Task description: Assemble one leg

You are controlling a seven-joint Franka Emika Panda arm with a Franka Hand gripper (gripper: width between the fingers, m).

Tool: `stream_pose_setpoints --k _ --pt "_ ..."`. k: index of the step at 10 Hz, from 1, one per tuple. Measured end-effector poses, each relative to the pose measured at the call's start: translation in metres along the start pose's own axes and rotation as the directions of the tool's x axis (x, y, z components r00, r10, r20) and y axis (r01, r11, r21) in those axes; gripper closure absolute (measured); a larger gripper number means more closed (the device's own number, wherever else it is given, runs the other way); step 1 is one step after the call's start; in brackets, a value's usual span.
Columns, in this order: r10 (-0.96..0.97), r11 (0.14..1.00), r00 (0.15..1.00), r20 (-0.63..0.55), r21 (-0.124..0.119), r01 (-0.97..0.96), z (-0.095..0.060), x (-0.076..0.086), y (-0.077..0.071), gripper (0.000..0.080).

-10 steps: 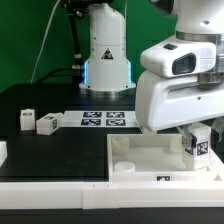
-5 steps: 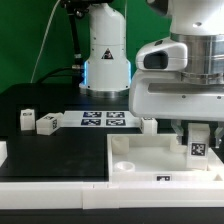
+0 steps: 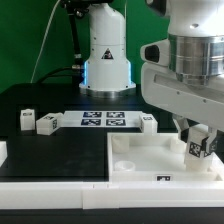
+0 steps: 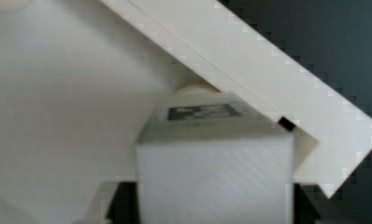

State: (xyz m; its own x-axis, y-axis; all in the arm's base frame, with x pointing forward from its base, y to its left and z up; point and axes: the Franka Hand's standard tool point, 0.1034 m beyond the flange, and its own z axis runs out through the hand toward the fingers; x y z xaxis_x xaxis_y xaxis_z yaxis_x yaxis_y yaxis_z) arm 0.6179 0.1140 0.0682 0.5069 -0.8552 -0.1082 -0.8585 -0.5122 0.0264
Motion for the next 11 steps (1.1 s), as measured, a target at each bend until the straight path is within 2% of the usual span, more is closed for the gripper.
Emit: stream_pose_setpoints --k 2,3,4,5,6,7,9,11 --pt "0.036 0.999 0.999 0.000 0.003 -0.036 0.0000 0.0005 -0.0002 0.0508" --pt "-0.030 1.000 1.000 0.000 0.004 0.030 0.0003 0.0004 -0.0003 0.0508" --pt "-0.071 0.997 0.997 -0.002 0.006 0.071 0.0007 -0.0002 -0.0007 0.0317" --pt "-0.139 0.990 0.990 -0.001 0.001 0.139 0.0015 -0.0039 -0.0009 0.0317" --pt "-0.293 0.956 0.956 -0.003 0.005 0.293 0.0017 -0.0047 -0.0016 0.0182" --pt "-0.389 0.921 0.921 -0.006 0.006 0.389 0.0013 -0.0037 -0.0018 0.0160" --pt "-0.652 0.758 0.758 -0.007 0.003 0.652 0.0014 -0.0026 -0.0016 0.0151" --pt "-0.812 0.584 0.584 -0.008 -0.004 0.812 0.0013 -0.0024 -0.0018 0.0151"
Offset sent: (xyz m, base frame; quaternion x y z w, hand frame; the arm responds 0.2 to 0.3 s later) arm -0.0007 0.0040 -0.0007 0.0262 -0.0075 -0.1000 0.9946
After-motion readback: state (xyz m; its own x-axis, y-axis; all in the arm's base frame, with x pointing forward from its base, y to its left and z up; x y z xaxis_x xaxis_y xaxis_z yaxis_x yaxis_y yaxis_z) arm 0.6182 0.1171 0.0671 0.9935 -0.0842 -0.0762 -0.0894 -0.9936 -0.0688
